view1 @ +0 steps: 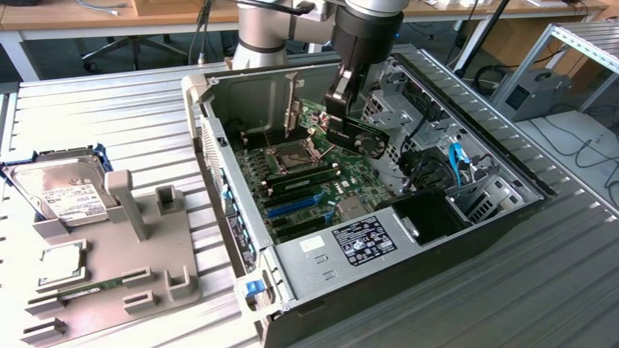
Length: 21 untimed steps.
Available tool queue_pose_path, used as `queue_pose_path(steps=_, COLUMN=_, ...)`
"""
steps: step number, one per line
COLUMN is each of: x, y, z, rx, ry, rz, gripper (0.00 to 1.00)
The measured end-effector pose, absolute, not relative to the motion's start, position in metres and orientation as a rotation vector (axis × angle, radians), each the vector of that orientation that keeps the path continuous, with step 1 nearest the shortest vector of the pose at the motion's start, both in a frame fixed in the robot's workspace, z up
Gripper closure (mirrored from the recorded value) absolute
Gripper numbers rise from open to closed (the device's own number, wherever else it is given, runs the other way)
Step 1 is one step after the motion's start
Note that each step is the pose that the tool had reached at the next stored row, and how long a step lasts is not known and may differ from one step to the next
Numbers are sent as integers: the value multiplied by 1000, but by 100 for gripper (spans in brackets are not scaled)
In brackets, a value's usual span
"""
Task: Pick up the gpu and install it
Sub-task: 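Insert the gpu into the slot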
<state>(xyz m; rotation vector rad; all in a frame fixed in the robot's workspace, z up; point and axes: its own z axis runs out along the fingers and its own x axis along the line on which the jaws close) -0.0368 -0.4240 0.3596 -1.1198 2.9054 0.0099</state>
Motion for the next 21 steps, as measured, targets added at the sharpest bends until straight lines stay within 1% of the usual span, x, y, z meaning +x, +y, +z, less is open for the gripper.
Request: queue_pose_path(steps=21, x=-37, y=-424, z=359, rx=-1190, ry=2878, rz=11, gripper=74)
